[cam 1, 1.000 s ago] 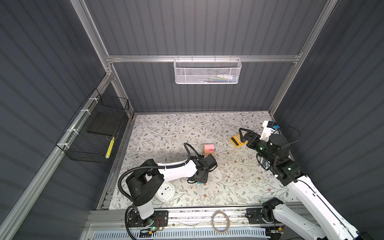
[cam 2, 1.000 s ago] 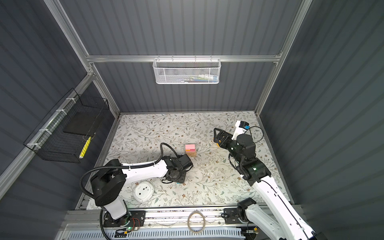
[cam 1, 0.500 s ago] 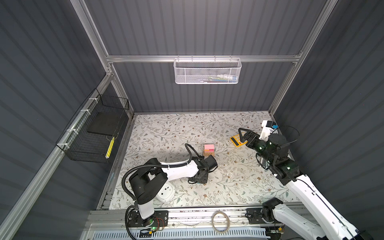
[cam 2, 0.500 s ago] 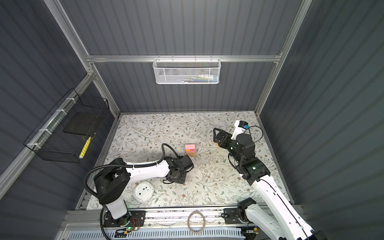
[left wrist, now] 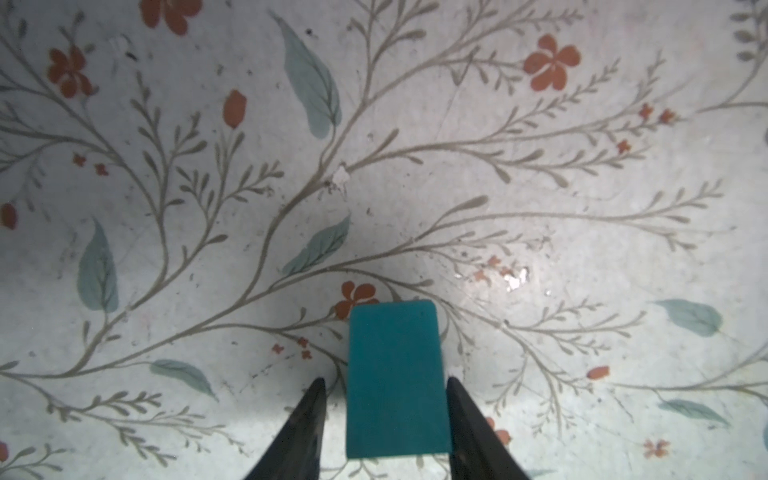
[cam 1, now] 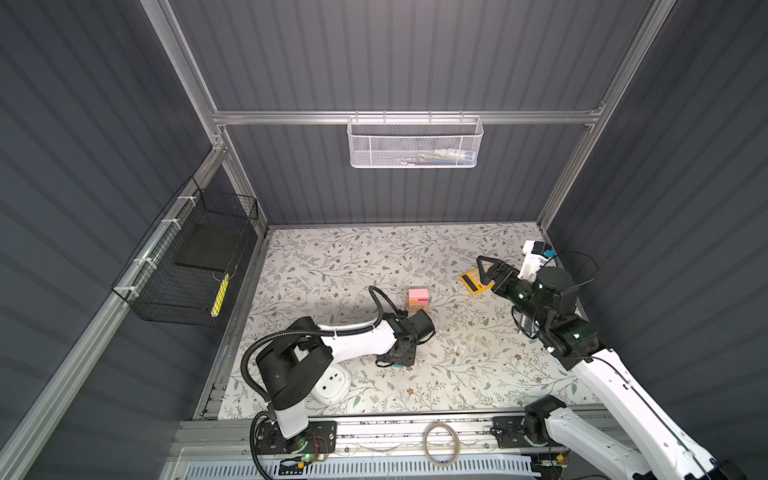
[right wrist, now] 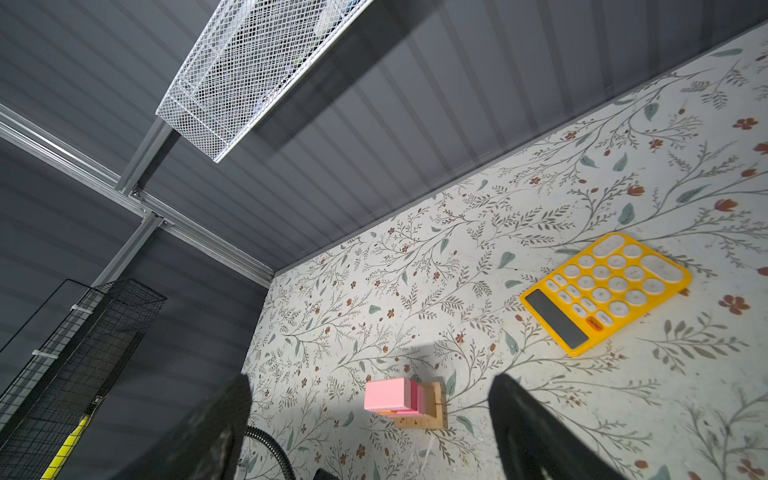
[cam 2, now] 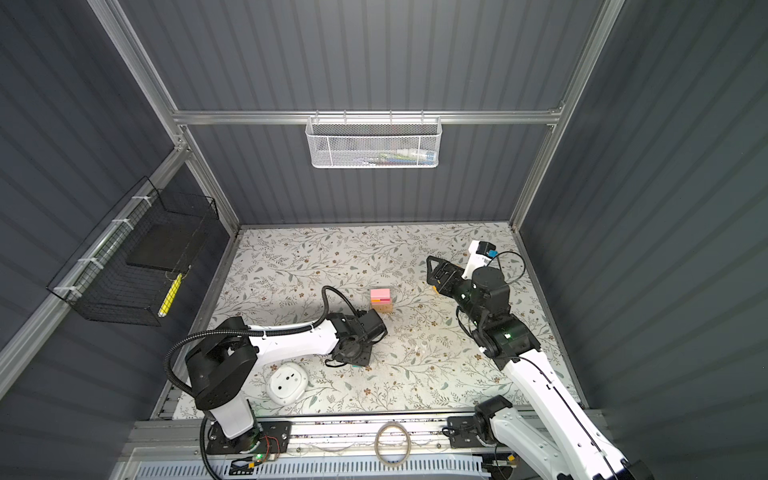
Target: Build the wood block tower
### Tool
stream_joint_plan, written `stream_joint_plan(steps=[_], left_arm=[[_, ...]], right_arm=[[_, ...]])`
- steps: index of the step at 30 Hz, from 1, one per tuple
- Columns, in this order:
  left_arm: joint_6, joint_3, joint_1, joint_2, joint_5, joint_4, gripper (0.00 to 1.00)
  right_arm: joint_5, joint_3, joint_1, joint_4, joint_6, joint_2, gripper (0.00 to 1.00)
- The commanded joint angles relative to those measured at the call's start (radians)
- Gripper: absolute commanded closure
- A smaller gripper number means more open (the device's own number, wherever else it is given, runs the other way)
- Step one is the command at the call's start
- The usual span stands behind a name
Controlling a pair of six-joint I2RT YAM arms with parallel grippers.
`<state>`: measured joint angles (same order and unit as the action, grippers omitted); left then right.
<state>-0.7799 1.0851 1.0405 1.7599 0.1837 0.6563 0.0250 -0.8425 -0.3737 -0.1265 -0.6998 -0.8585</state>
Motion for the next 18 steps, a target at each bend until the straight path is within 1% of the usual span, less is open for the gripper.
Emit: stream_joint_plan(steps=[1,5,10,16,17,18], left_arm=[[-0.016,0.013,0.007,-0.034,0.013,0.003,0.53],[-0.016,0.013,0.006,-0.028,0.008,0.002,0.54],[-0.018,0.013,0.007,-0.025,0.005,-0.001,0.61],[-0.018,0.013,0.007,-0.030,0.005,0.000,0.61],[-0.018,0.013,0.007,-0.032,0.005,0.000,0.61],[-0.018,0.013,0.007,-0.032,0.004,0.000,0.58]], right_arm=[[-0.006,0.007,0.004,0.016,-0.006,0.001,0.09],[-0.008,0.007,0.003,0.018,-0.007,-0.001,0.10],[-0.008,0.008,0.004,0.018,-0.007,-0.002,0.10],[-0.008,0.008,0.005,0.017,-0.007,-0.002,0.10],[-0.008,0.008,0.005,0.016,-0.007,-0.004,0.10],[-0.009,0.008,0.004,0.016,-0.007,-0.004,0.10]])
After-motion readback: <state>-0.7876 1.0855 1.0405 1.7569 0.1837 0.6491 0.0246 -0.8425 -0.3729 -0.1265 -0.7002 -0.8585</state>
